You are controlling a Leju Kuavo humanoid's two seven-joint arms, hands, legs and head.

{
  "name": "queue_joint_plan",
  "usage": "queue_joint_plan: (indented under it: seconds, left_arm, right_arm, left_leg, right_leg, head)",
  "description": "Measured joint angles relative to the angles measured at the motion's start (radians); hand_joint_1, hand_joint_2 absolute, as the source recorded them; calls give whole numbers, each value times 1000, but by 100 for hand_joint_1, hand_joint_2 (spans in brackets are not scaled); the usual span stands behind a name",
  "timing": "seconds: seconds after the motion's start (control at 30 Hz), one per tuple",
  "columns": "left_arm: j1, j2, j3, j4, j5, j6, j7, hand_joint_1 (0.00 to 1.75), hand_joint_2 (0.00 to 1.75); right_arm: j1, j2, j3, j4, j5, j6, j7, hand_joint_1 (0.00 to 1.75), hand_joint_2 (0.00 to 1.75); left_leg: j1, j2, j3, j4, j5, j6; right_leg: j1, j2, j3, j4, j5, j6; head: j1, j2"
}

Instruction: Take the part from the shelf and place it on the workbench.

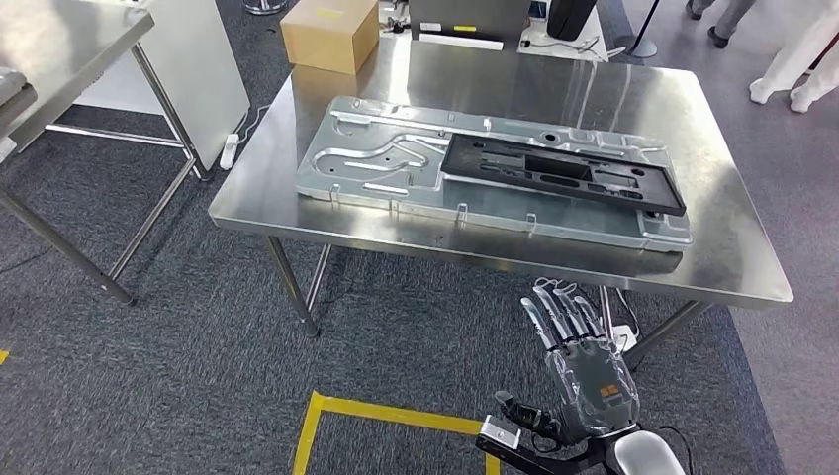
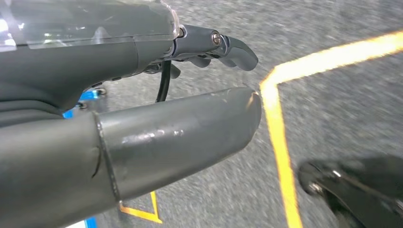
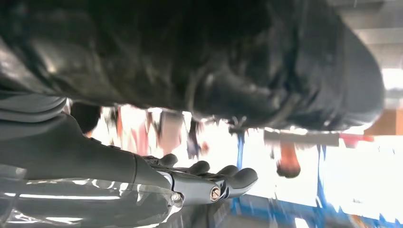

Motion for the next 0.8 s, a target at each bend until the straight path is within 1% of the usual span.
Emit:
queue_joint_plan:
  seconds: [0.03,0.07,0.1,0.13,0.17,0.2,0.23,0.27,0.3,0.33,0.37,0.4,0.43,0.47,0.5,0.53,0.57,0.6,0.63,0.67,0.7,0.73,0.77,0.8]
  left_arm:
    - [1,0,0,0,2,7,1,0,0]
    - [1,0,0,0,4,14,2,0,0]
    - [1,0,0,0,6,21,4,0,0]
    - [1,-1,0,0,8,27,6,0,0]
    - [0,-4,0,0,9,32,8,0,0]
    - [0,-6,0,-1,9,38,11,0,0]
    - [-1,-9,0,-1,9,44,14,0,0]
    - [-1,-11,0,-1,9,49,17,0,0]
    - [-1,-11,-1,-1,9,52,21,0,0]
    - [-2,-11,-1,-1,7,55,25,0,0]
    - [-2,-13,-1,-1,4,58,27,0,0]
    - [-2,-16,-2,-1,-1,62,28,0,0]
    - [-2,-19,-2,-1,-8,68,22,0,0]
    - [-3,-21,-3,-1,-17,76,12,0,0]
    - [-5,-23,-4,-1,-27,84,0,0,0]
    - [-9,-24,-6,-1,-39,92,-12,0,0]
    - [-14,-24,-8,-1,-52,97,-20,0,0]
    - [-19,-24,-9,-1,-63,101,-23,0,0]
    - [-25,-25,-11,-1,-72,103,-24,0,0]
    - [-31,-25,-12,-1,-78,105,-24,0,0]
    - [-36,-25,-13,-1,-82,106,-23,0,0]
    - [-41,-25,-14,-1,-85,107,-22,0,0]
    - [-44,-25,-15,-1,-87,108,-21,0,0]
    - [-44,-25,-17,-1,-89,109,-20,0,0]
  right_arm:
    - [26,9,-9,0,-28,10,3,0,44]
    - [55,20,-19,2,-57,22,8,0,87]
    - [85,33,-32,7,-87,32,13,0,131]
    - [114,47,-48,15,-114,42,18,0,175]
    - [141,65,-70,28,-136,50,19,0,175]
    - [165,86,-97,49,-152,57,14,0,175]
    - [184,112,-134,80,-161,65,-1,0,175]
    - [199,145,-181,123,-159,72,-26,0,175]
    - [207,182,-241,178,-147,80,-58,0,175]
    - [206,223,-316,247,-123,86,-91,0,175]
    - [196,263,-405,328,-94,92,-118,0,175]
    - [176,299,-501,415,-68,98,-133,0,175]
    - [148,332,-607,513,-48,103,-140,0,175]
    - [114,357,-716,617,-39,109,-138,0,175]
    - [78,376,-824,722,-40,116,-127,0,175]
    - [43,390,-931,826,-48,124,-105,0,175]
    - [9,400,-1028,920,-59,132,-75,0,175]
    - [-21,407,-1115,1002,-70,139,-39,0,175]
    - [-49,412,-1191,1074,-80,145,-2,0,175]
    - [-73,416,-1255,1134,-87,149,31,0,175]
    - [-92,421,-1311,1187,-93,151,58,0,175]
    - [-107,424,-1358,1229,-98,153,78,0,175]
    - [-117,429,-1396,1262,-103,154,89,0,175]
    - [-125,433,-1428,1290,-107,155,96,0,175]
  left_leg:
    - [-4,0,-17,2,12,1]
    - [-8,0,-34,4,24,1]
    - [-12,-1,-50,7,34,1]
    - [-14,-1,-62,10,43,0]
    - [-18,-1,-71,12,51,-2]
    - [-19,0,-77,14,60,-6]
    - [-19,2,-81,14,70,-11]
    - [-18,3,-84,12,80,-17]
    - [-17,5,-87,9,89,-23]
    - [-16,4,-91,10,86,-29]
    - [-15,2,-96,21,64,-34]
    - [-13,0,-105,48,23,-40]
    - [-9,-1,-114,92,-32,-45]
    - [-5,-2,-122,149,-83,-51]
    - [-1,-2,-126,206,-111,-58]
    - [4,-2,-122,250,-111,-64]
    - [9,-1,-108,270,-87,-71]
    - [15,-2,-79,259,-53,-77]
    - [20,-3,-34,218,-35,-82]
    - [22,-4,17,154,-40,-85]
    - [21,-6,60,92,-62,-81]
    - [18,-7,87,46,-88,-73]
    - [13,-6,95,21,-102,-62]
    - [11,-4,90,15,-101,-48]
  right_leg:
    - [2,0,8,33,4,-3]
    - [6,0,30,38,28,-8]
    - [11,0,70,7,58,-16]
    - [17,0,124,-51,77,-27]
    - [25,-2,184,-130,78,-40]
    - [31,-4,235,-206,66,-49]
    - [37,-6,269,-261,52,-56]
    - [40,-8,283,-295,45,-59]
    - [38,-9,282,-308,51,-60]
    - [36,-10,273,-313,64,-63]
    - [32,-11,263,-318,78,-67]
    - [27,-12,251,-323,93,-70]
    - [25,-13,237,-323,106,-72]
    - [24,-14,221,-321,119,-72]
    - [22,-15,204,-317,130,-69]
    - [20,-17,184,-311,142,-65]
    - [18,-18,162,-301,151,-61]
    - [14,-19,138,-287,159,-55]
    - [11,-19,115,-269,166,-49]
    - [10,-17,94,-251,171,-42]
    - [10,-15,78,-235,177,-35]
    - [11,-13,68,-225,183,-27]
    - [10,-12,62,-222,192,-20]
    - [8,-12,60,-225,203,-12]
  head:
    - [0,0]
    - [0,0]
    - [0,0]
    - [0,0]
    - [0,0]
    - [-1,0]
    - [-1,0]
    - [-1,0]
    - [-1,0]
    - [0,0]
    - [-1,0]
    - [-2,0]
    - [-4,0]
    - [-4,0]
    - [-4,0]
    - [-4,0]
    - [-4,0]
    - [-4,0]
    - [-4,0]
    - [-5,0]
    - [-4,0]
    - [-4,0]
    - [-4,0]
    - [-3,0]
